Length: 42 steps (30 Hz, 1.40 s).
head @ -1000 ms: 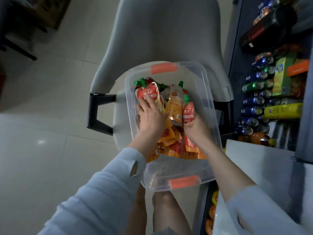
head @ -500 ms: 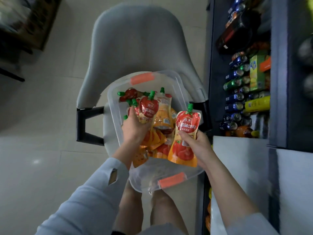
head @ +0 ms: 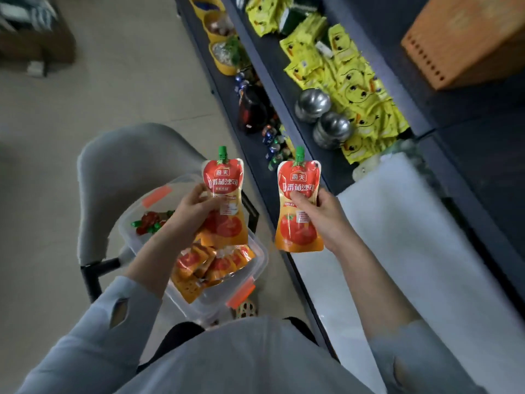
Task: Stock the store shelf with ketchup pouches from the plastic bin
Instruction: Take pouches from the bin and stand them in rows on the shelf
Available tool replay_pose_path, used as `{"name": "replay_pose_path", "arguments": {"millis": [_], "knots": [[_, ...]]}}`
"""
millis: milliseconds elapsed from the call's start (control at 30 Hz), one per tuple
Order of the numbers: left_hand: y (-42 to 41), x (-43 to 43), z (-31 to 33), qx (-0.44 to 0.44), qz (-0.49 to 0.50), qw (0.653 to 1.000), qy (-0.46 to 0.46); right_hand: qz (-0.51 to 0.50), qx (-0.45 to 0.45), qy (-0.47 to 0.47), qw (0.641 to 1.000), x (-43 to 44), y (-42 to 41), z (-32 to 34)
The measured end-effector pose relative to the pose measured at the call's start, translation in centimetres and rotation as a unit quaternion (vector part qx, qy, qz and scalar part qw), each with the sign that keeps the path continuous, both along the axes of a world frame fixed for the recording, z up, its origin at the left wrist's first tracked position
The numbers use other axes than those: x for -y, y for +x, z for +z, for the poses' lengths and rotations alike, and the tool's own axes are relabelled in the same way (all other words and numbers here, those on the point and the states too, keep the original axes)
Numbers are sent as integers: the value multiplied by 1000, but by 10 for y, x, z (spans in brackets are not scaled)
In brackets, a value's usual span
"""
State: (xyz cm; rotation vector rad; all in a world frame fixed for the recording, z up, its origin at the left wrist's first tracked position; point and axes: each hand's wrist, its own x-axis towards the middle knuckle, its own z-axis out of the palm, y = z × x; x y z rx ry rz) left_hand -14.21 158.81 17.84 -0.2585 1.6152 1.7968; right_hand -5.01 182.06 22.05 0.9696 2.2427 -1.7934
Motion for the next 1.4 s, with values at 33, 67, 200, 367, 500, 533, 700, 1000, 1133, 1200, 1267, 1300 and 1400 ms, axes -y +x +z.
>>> {"name": "replay_pose_path", "arguments": {"millis": [33, 67, 200, 367, 500, 533, 700, 1000, 1133, 1200, 1267, 1300, 1400], "knots": [[-2, -11, 14, -17, -15, 1000, 18, -19, -18, 9, 1000, -7, 7, 13], [-3, -23, 27, -37, -31, 998, 33, -37, -39, 19, 998, -14, 15, 26], [-1, -72, 72, -127, -121, 982, 74, -105, -112, 56, 987, -39, 49, 76], [11, -142, 120, -224, -199, 946, 121, -210, -175, 81, 958, -73, 93, 128], [28, -200, 157, -267, -267, 914, 149, -297, -227, 61, 925, -115, 126, 165], [32, -215, 164, -272, -272, 911, 147, -318, -237, 57, 916, -128, 133, 174], [50, -291, 187, -290, -277, 905, 139, -367, -230, 102, 896, -219, 158, 208], [60, -388, 197, -296, -242, 915, 129, -396, -168, 178, 885, -375, 133, 185], [56, -413, 193, -297, -219, 922, 114, -402, -148, 219, 877, -422, 104, 170], [51, -423, 191, -289, -212, 927, 115, -402, -140, 244, 871, -440, 92, 166], [46, -431, 190, -281, -206, 930, 118, -406, -137, 264, 864, -453, 81, 164], [43, -435, 190, -280, -202, 931, 118, -409, -137, 270, 861, -457, 77, 164], [39, -445, 188, -283, -197, 931, 121, -414, -139, 287, 853, -464, 68, 163]]}}
